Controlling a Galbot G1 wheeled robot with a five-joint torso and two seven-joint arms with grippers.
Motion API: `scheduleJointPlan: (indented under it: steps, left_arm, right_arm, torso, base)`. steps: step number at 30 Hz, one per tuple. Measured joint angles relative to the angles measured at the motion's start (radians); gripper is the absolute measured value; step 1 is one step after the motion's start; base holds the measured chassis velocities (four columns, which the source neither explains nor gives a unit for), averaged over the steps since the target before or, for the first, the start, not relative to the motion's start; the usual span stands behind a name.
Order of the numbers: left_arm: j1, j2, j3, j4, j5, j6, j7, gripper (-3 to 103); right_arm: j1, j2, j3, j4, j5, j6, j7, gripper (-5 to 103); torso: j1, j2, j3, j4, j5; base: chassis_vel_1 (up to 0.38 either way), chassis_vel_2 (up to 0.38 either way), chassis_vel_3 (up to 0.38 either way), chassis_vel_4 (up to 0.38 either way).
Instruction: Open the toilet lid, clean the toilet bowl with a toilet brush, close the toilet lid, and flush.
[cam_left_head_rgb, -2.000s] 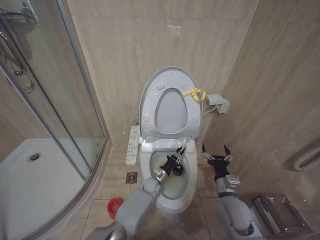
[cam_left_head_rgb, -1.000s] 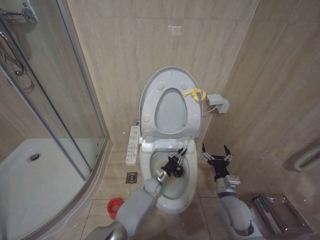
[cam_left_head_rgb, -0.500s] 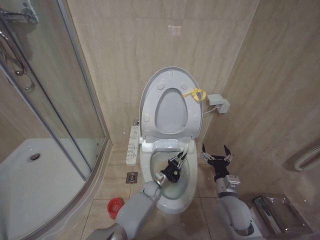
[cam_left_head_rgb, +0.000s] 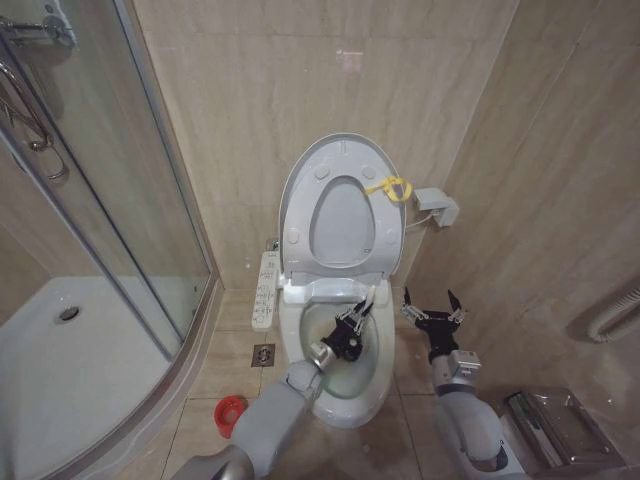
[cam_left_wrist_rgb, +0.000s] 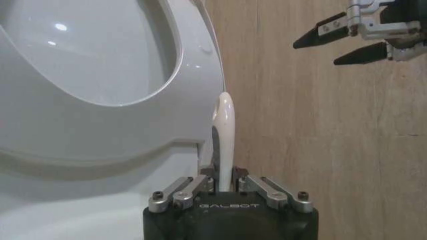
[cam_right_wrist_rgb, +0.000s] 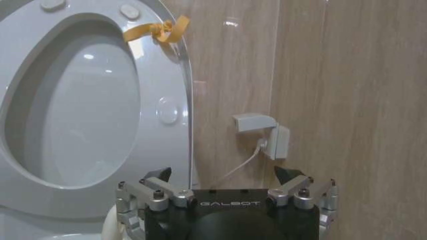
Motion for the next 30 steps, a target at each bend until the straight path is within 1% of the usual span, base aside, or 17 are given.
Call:
scheduleJointPlan:
  steps: [6, 11, 14, 17, 19, 20, 22, 24, 25, 26, 28, 30]
  left_arm:
    - [-0.021, 0.0, -0.015, -0.021, -0.012, 0.003, -0.009, 15]
    - [-0.008, 0.0, -0.016, 0.011, -0.009, -0.001, -0.009, 15]
    - [0.002, 0.0, -0.021, 0.01, -0.007, -0.002, -0.008, 15]
    - [0.013, 0.0, -0.032, -0.024, -0.008, -0.001, -0.016, 15]
    - [0.032, 0.003, -0.045, -0.074, -0.009, 0.008, -0.028, 15]
    - [0.032, 0.003, -0.045, -0.074, -0.009, 0.008, -0.028, 15]
    - [0.065, 0.035, -0.059, -0.124, -0.01, 0.018, -0.035, 15]
    - [0.11, 0.083, -0.078, -0.169, -0.009, 0.027, -0.034, 15]
    - [0.128, 0.1, -0.087, -0.185, -0.007, 0.029, -0.031, 15]
    - [0.128, 0.1, -0.087, -0.185, -0.007, 0.029, -0.031, 15]
    - [0.178, 0.145, -0.116, -0.209, 0.001, 0.027, -0.028, 15]
    - [0.19, 0.154, -0.123, -0.213, 0.002, 0.024, -0.028, 15]
  right_arm:
    - [0.0, 0.0, 0.0, 0.0, 0.0, 0.0, 0.0, 100]
    - [0.0, 0.0, 0.0, 0.0, 0.0, 0.0, 0.0, 100]
    - [0.0, 0.0, 0.0, 0.0, 0.0, 0.0, 0.0, 100]
    - [0.0, 0.0, 0.0, 0.0, 0.0, 0.0, 0.0, 100]
    - [0.0, 0.0, 0.0, 0.0, 0.0, 0.0, 0.0, 100]
    - [0.0, 0.0, 0.0, 0.0, 0.0, 0.0, 0.0, 100]
    - [0.0, 0.0, 0.0, 0.0, 0.0, 0.0, 0.0, 100]
    - [0.0, 0.0, 0.0, 0.0, 0.0, 0.0, 0.0, 100]
    - [0.0, 0.0, 0.0, 0.0, 0.0, 0.0, 0.0, 100]
    - [0.0, 0.0, 0.0, 0.0, 0.0, 0.0, 0.0, 100]
    - [0.0, 0.0, 0.0, 0.0, 0.0, 0.0, 0.0, 100]
    - [0.0, 0.0, 0.0, 0.0, 0.0, 0.0, 0.0, 100]
  torso:
    - [0.0, 0.0, 0.0, -0.0003, 0.0]
    - [0.0, 0.0, 0.0, 0.0, 0.0]
    - [0.0, 0.0, 0.0, 0.0, 0.0]
    - [0.0, 0.0, 0.0, -0.0001, 0.0001]
    - [0.0, 0.0, 0.0, -0.0005, -0.0001]
    - [0.0, 0.0, 0.0, -0.0005, -0.0001]
    - [0.0, 0.0, 0.0, -0.001, -0.0003]
    - [0.0, 0.0, 0.0, 0.0003, 0.0004]
    - [0.0, 0.0, 0.0, 0.0002, 0.0002]
    - [0.0, 0.0, 0.0, 0.0002, 0.0002]
    - [0.0, 0.0, 0.0, 0.0005, 0.0001]
    - [0.0, 0.0, 0.0, 0.0005, -0.0001]
  base:
    - [0.0, 0.0, 0.0, 0.0]
    - [0.0, 0.0, 0.0, 0.0]
    - [0.0, 0.0, 0.0, 0.0]
    - [0.0, 0.0, 0.0, 0.0]
    - [0.0, 0.0, 0.0, 0.0]
    - [0.0, 0.0, 0.0, 0.0]
    - [0.0, 0.0, 0.0, 0.0]
    - [0.0, 0.0, 0.0, 0.0]
    - [0.0, 0.0, 0.0, 0.0]
    - [0.0, 0.0, 0.0, 0.0]
    - [0.0, 0.0, 0.0, 0.0]
    - [0.0, 0.0, 0.0, 0.0]
